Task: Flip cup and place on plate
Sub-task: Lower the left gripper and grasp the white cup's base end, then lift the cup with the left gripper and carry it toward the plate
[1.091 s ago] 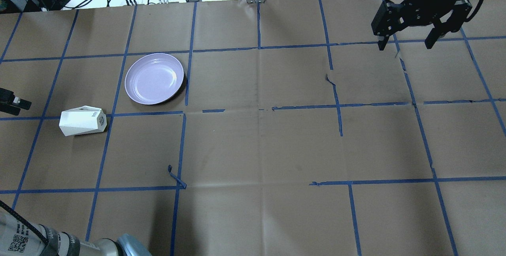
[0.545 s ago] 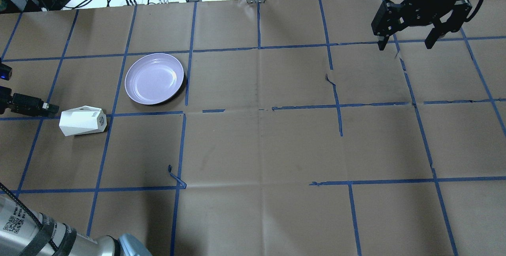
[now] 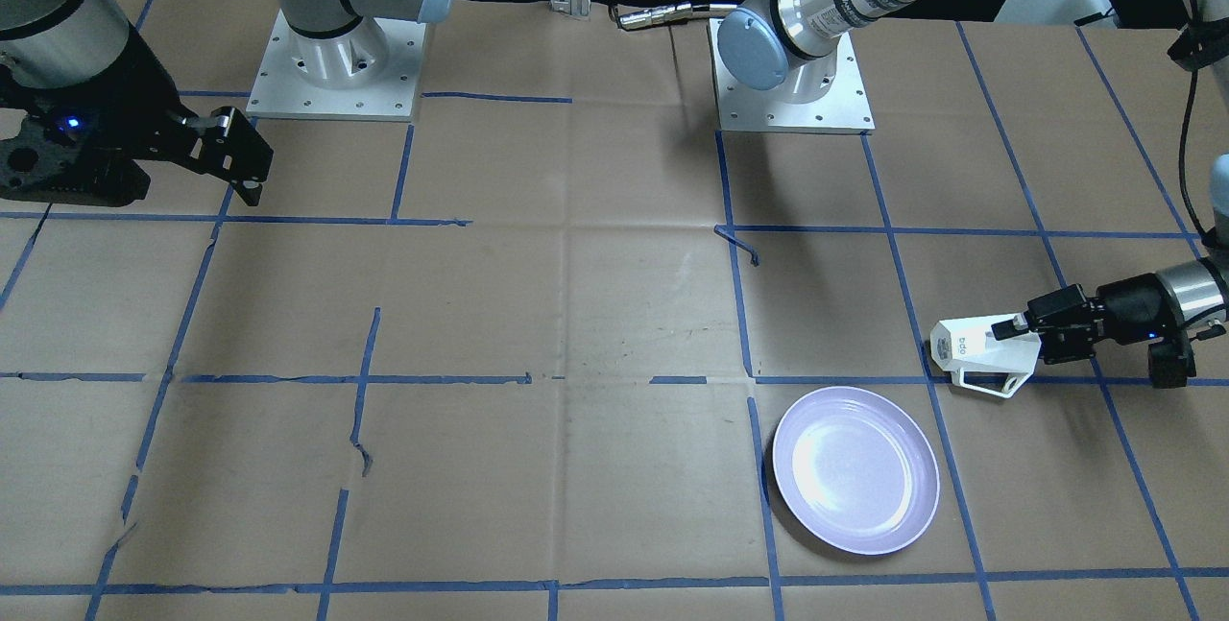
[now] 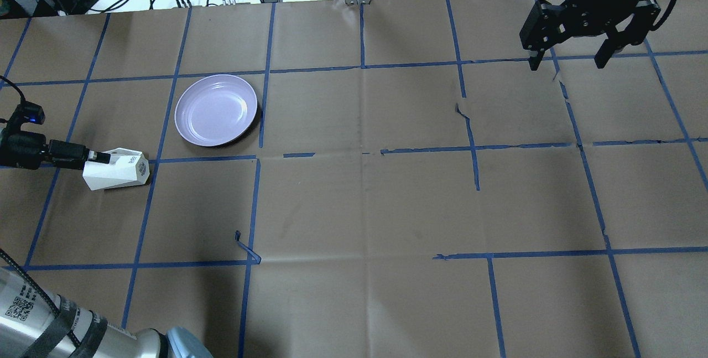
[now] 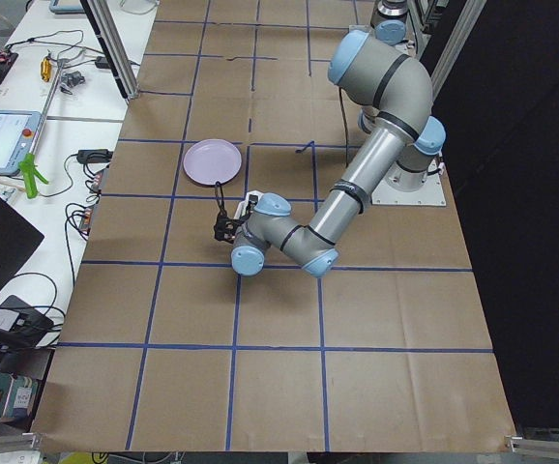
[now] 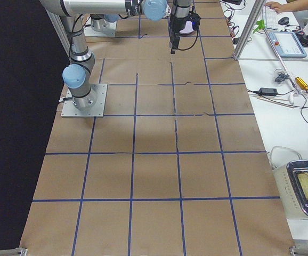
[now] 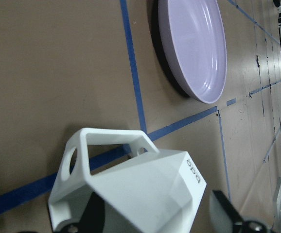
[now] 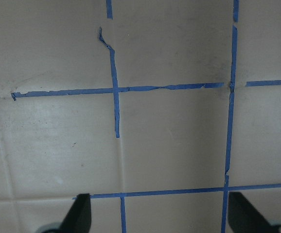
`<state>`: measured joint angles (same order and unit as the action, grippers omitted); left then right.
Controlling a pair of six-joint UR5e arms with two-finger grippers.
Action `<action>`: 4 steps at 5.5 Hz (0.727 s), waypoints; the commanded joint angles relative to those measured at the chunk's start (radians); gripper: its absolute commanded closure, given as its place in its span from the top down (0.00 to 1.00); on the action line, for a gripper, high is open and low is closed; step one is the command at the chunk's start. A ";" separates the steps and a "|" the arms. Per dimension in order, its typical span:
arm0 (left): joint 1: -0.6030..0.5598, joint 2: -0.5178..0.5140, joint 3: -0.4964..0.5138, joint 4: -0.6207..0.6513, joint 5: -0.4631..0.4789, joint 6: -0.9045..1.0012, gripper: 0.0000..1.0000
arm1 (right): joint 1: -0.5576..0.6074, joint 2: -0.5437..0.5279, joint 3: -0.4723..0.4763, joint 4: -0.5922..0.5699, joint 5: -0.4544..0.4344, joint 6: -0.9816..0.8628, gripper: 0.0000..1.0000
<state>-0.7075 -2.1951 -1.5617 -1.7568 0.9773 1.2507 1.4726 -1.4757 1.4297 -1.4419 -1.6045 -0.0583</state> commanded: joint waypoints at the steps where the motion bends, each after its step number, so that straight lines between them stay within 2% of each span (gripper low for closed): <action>1: 0.000 0.014 0.024 -0.041 0.006 -0.019 0.05 | 0.000 0.000 0.000 0.000 0.000 0.000 1.00; 2: -0.001 0.032 0.031 -0.052 0.004 -0.051 0.00 | 0.000 0.000 0.000 0.000 0.000 0.000 1.00; 4: -0.029 0.122 0.046 -0.041 -0.002 -0.179 0.00 | 0.000 0.000 0.000 0.000 0.000 0.000 1.00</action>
<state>-0.7225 -2.1128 -1.5239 -1.8012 0.9762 1.1263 1.4726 -1.4757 1.4297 -1.4419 -1.6045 -0.0583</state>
